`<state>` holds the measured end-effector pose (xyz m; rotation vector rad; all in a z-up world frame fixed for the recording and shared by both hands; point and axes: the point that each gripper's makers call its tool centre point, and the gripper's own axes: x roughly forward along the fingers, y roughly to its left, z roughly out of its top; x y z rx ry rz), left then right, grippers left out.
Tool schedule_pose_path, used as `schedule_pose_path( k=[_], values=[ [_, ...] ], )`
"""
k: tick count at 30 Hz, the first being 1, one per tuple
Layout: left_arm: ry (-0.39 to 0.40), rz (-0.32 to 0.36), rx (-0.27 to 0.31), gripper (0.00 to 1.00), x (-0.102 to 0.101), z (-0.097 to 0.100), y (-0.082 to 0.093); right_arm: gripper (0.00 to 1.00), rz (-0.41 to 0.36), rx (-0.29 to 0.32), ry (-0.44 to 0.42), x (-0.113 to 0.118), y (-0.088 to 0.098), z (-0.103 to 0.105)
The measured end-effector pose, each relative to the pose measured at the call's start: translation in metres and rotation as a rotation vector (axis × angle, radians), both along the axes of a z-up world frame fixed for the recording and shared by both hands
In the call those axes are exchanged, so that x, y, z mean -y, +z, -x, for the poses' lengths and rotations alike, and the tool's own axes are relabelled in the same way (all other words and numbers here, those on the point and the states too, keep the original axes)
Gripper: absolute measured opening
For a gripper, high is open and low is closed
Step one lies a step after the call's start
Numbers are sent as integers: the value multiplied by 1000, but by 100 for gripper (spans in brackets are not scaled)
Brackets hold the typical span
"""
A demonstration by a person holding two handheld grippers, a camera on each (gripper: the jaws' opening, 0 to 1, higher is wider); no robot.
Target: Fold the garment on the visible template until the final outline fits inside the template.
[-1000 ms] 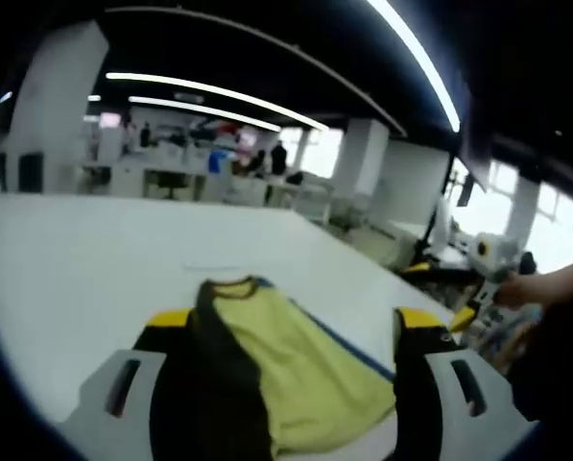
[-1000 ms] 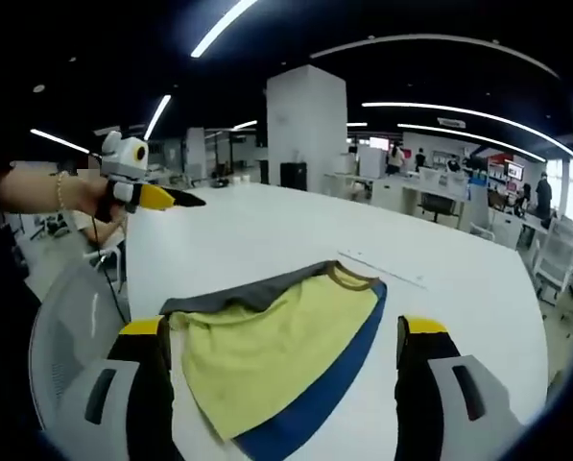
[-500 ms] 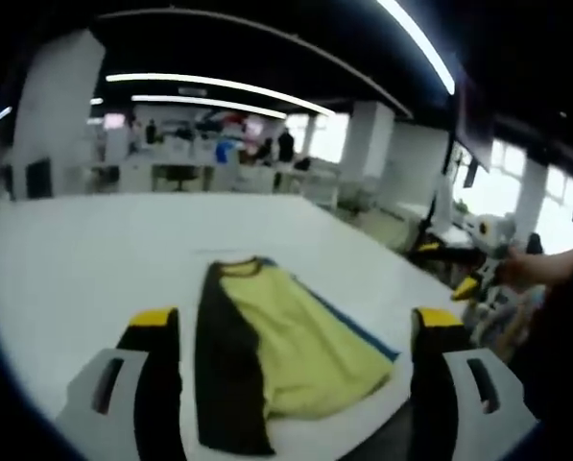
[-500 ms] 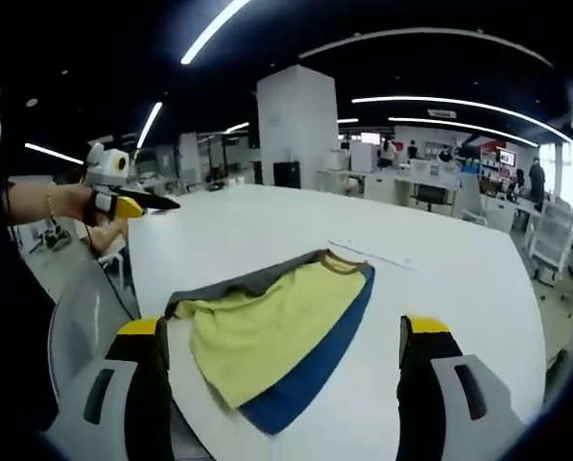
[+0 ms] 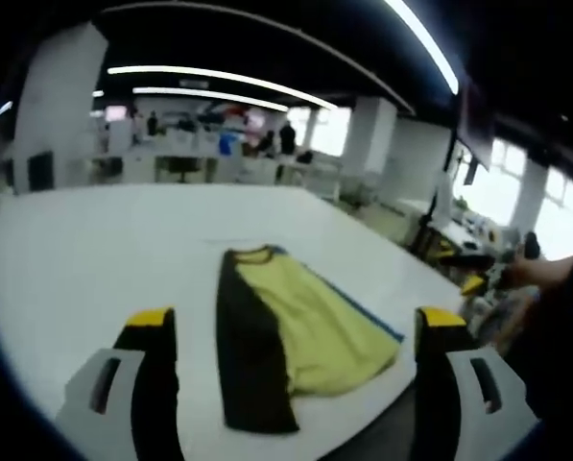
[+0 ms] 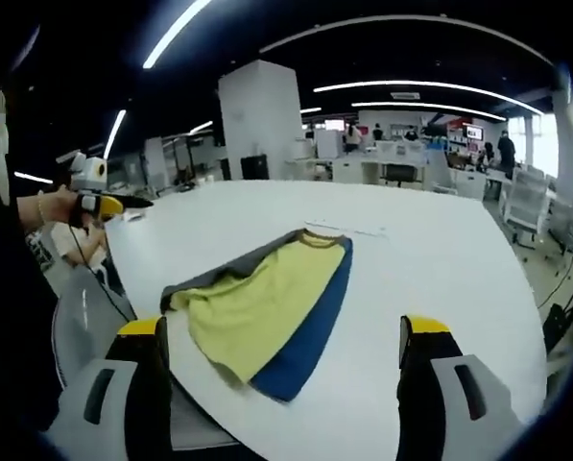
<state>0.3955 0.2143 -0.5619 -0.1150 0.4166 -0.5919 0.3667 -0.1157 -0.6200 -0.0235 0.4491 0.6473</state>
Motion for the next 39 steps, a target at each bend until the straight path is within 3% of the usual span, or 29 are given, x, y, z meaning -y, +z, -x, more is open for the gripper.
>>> schedule_pose_path(
  k=[3, 8, 16, 20, 23, 28, 33, 39],
  values=[
    [1, 24, 0, 99, 3, 0, -3, 95, -12, -17, -1, -1, -7, 3],
    [-32, 18, -47, 99, 13, 5, -19, 95, -5, -38, -10, 0, -12, 10],
    [-54, 27, -57, 98, 19, 4, -19, 96, -24, -93, -21, 2, -31, 12],
    [-69, 34, -70, 96, 26, 5, -21, 91, -15, -121, -13, 0, -43, 13],
    [-114, -26, -82, 95, 31, 12, -29, 83, -38, -181, -17, -2, -54, 18],
    [-158, -46, -98, 94, 39, 20, -35, 78, -47, -213, -7, -7, -63, 18],
    [-156, -32, -104, 90, 41, 20, -37, 68, -130, -279, -66, -8, -72, 12],
    [-163, -25, -114, 89, 45, 21, -40, 58, -175, -337, -102, -10, -85, 3]
  ],
)
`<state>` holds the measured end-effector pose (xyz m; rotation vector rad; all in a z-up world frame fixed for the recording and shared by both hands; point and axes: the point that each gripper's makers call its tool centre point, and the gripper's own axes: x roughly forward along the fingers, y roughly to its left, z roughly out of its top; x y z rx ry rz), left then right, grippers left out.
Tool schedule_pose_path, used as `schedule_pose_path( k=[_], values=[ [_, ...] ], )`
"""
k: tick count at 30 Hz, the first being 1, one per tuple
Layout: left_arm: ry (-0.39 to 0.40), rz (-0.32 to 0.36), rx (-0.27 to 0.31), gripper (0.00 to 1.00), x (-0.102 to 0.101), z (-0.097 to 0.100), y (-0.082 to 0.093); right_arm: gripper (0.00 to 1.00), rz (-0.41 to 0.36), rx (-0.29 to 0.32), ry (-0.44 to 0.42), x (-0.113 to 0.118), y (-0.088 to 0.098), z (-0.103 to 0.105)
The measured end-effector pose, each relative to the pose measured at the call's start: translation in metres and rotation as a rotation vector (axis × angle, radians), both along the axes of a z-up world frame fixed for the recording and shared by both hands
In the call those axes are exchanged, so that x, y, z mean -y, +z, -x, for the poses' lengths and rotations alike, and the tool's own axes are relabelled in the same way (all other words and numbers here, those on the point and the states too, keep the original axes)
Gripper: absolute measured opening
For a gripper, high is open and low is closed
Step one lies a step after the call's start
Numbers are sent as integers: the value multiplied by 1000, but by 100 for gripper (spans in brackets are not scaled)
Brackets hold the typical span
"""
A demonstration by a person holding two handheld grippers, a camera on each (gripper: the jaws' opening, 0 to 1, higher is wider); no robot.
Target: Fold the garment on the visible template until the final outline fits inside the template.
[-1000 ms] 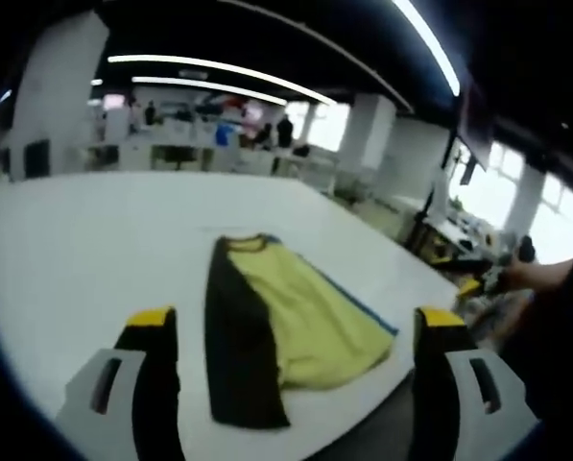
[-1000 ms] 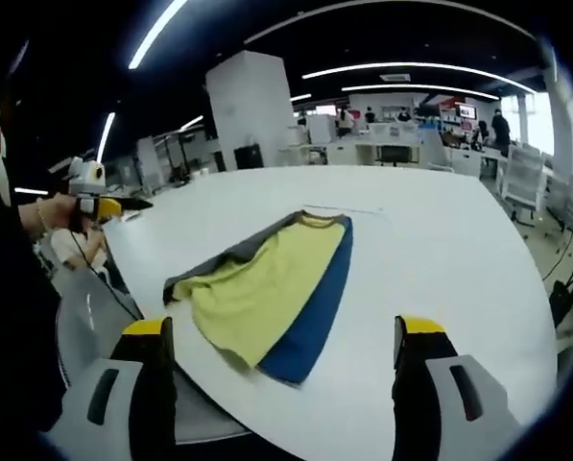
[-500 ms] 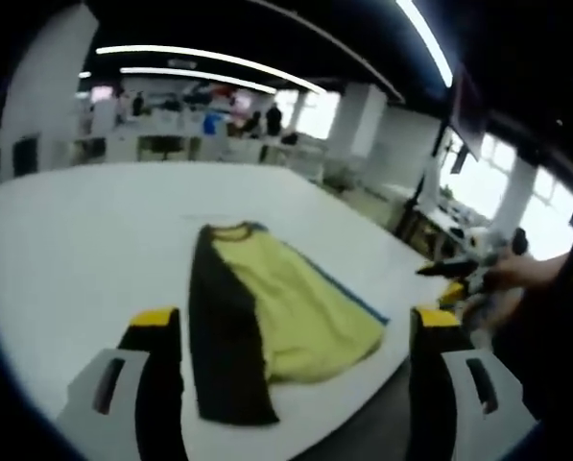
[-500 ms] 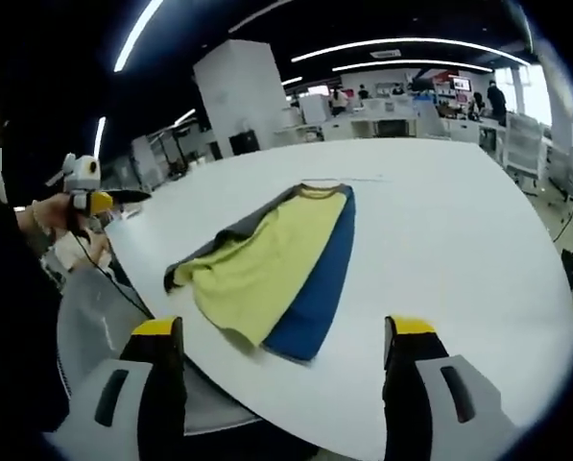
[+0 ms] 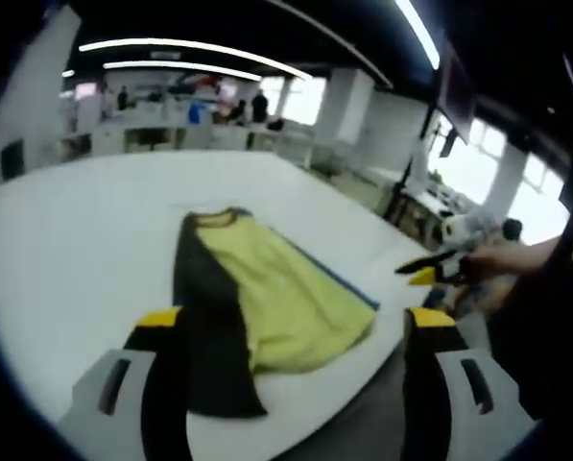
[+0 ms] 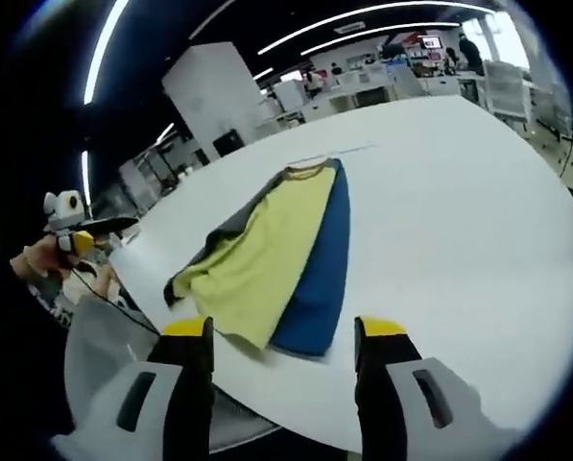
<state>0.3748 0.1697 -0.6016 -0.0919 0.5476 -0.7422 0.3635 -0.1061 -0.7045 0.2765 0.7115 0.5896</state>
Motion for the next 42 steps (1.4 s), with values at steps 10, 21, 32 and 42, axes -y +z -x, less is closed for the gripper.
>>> schedule_pose_path(
  k=[10, 21, 32, 42],
  values=[
    [-34, -14, -26, 82, 5, 8, -7, 37, -2, -121, 0, -8, -35, 5],
    [-65, 0, -45, 76, 11, 1, -10, 31, -74, -274, -80, -12, -64, 15],
    [-68, 3, -67, 73, 14, 0, -15, 20, -30, -272, -109, -5, -73, 1],
    [-53, 12, -67, 71, 12, -1, -14, 13, 9, -261, -94, -7, -76, -4]
  ],
)
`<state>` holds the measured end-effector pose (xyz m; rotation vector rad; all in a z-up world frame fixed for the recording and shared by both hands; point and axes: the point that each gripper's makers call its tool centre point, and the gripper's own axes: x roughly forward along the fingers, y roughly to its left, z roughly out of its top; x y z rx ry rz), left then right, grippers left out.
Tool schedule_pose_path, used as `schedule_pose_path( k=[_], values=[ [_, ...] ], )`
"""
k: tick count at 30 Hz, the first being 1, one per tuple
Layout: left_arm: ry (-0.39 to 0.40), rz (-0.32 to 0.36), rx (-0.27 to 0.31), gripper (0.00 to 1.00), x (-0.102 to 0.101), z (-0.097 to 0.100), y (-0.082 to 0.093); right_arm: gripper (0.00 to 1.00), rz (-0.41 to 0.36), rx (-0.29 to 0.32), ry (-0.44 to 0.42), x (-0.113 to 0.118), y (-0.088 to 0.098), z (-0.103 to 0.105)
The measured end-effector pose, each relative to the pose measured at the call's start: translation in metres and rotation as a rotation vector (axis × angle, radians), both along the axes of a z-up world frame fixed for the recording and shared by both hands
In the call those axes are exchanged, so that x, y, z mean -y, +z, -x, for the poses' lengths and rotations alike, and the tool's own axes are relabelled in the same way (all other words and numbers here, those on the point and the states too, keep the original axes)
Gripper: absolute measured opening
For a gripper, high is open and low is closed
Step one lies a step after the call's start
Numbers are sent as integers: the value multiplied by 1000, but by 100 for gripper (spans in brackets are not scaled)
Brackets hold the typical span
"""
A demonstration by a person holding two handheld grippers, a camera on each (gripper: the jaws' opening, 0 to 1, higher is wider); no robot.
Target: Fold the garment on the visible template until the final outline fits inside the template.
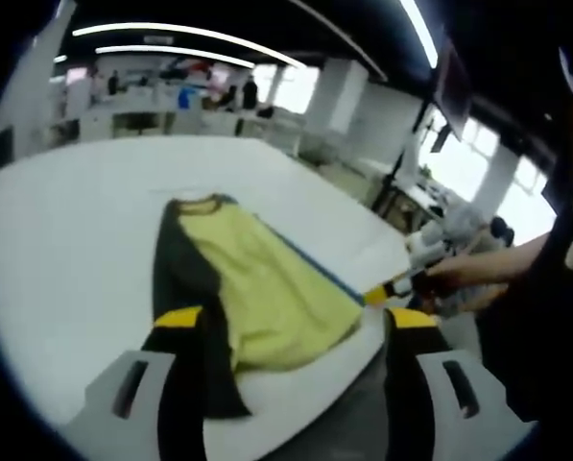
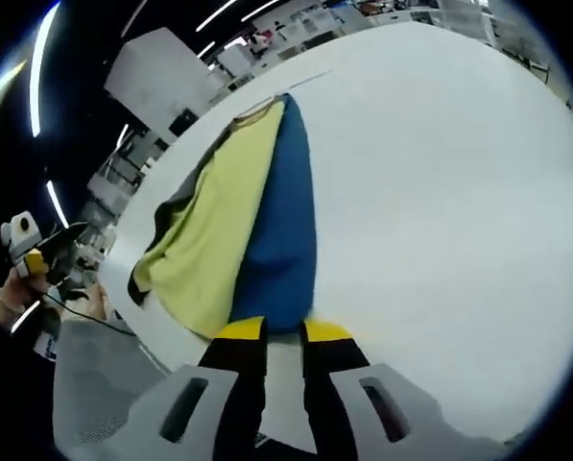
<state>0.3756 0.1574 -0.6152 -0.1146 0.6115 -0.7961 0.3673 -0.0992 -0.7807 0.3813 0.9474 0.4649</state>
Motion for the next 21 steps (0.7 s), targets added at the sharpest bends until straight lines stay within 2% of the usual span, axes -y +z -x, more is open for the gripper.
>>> schedule_pose_path(
  k=[7, 14, 21],
  values=[
    [14, 0, -9, 70, -3, 2, -2, 3, 18, 9, -17, 6, -1, -3],
    [12, 5, -2, 70, 1, 0, 1, 2, 43, 52, -17, 7, 2, -7],
    [15, 6, -1, 70, -1, 0, 0, 2, 103, 104, 32, 11, 19, -12]
  ],
)
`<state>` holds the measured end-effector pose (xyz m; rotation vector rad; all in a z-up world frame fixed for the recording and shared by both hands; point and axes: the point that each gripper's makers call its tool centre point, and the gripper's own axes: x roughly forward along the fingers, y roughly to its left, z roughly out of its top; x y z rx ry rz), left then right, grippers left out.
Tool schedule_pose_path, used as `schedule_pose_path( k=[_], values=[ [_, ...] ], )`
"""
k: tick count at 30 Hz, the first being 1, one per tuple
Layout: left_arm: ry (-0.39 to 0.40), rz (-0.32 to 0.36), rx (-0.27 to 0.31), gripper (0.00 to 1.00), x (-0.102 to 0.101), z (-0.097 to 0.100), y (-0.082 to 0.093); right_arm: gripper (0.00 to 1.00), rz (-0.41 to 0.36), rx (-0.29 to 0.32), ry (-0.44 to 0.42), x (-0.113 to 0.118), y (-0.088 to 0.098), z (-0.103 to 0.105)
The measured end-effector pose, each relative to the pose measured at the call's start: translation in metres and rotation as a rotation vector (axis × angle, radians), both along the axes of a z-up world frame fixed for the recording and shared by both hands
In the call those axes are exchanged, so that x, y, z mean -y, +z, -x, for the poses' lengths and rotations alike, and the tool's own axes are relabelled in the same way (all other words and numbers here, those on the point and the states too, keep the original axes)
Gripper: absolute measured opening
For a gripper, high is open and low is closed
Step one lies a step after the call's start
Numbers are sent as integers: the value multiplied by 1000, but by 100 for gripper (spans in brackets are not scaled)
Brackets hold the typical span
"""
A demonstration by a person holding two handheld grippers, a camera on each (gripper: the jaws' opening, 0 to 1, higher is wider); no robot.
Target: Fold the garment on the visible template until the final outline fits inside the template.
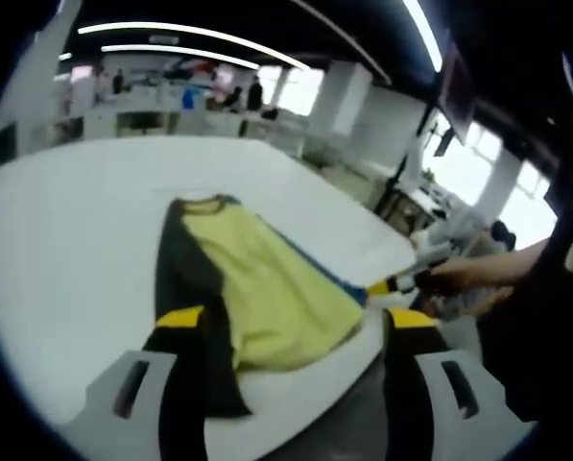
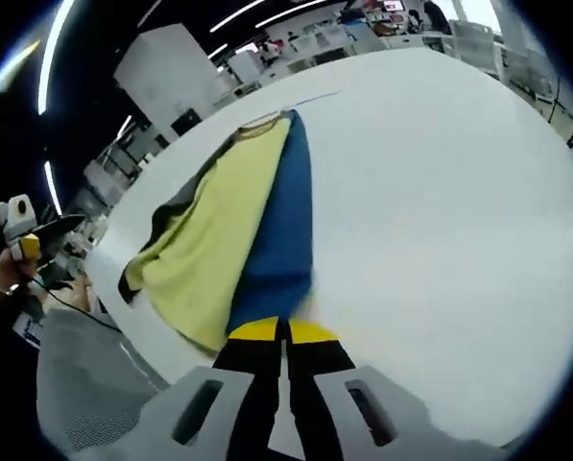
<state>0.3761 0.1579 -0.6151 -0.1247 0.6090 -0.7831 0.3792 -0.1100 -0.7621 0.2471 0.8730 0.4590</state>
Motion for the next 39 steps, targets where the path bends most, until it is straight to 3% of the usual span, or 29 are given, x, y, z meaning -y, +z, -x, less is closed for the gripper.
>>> schedule_pose_path(
  k=[12, 25, 39],
  values=[
    [6, 4, 5, 70, -2, 0, 2, 2, 42, -11, -47, 38, 1, -10],
    [9, -7, 6, 70, -2, -3, 4, 2, 94, -68, -108, 85, -14, -18],
    [13, -25, 0, 70, 3, -10, 0, 2, 197, -88, -89, 138, -21, -45]
  ],
)
